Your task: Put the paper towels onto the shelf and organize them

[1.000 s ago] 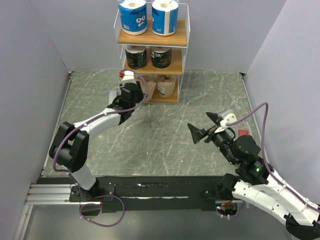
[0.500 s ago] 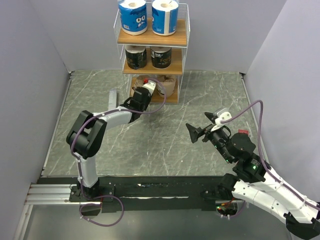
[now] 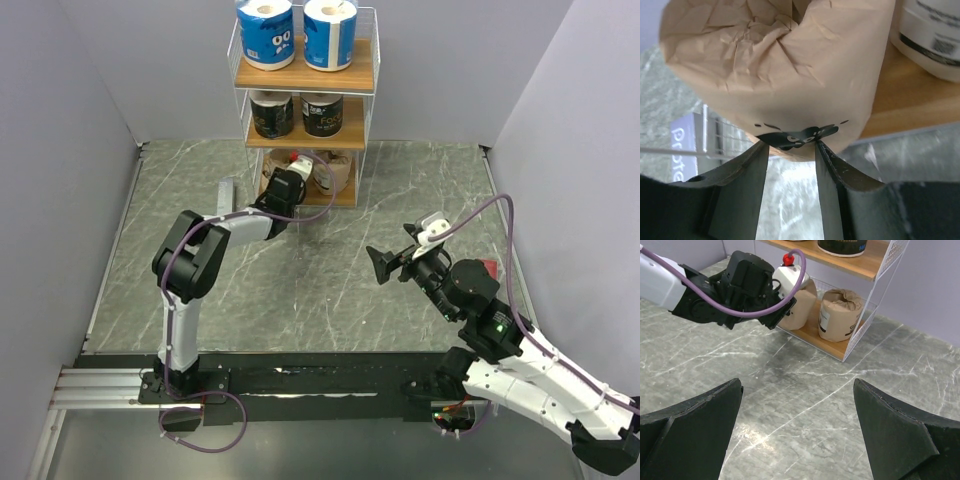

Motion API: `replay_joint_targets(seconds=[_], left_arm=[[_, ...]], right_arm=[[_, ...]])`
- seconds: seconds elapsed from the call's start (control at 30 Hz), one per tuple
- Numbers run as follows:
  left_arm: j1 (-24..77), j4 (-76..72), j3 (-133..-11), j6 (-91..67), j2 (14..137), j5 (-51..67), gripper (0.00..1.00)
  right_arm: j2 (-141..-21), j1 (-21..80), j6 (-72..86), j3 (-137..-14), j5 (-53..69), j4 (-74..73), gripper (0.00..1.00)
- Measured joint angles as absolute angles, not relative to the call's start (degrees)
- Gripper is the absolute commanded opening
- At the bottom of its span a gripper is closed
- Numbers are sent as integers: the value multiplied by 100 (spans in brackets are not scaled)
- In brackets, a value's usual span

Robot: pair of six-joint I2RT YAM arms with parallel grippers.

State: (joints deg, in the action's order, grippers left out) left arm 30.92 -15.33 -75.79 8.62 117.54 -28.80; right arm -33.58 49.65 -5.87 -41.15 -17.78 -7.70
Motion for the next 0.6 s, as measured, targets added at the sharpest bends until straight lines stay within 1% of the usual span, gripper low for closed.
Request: replay_joint_targets(seconds=[0.6], left_arm=[[2794,-1702,-7975,932,12232,-3122,50]], right_arm=[[-3662,4965,-537,-4165,-1741,-692,98]])
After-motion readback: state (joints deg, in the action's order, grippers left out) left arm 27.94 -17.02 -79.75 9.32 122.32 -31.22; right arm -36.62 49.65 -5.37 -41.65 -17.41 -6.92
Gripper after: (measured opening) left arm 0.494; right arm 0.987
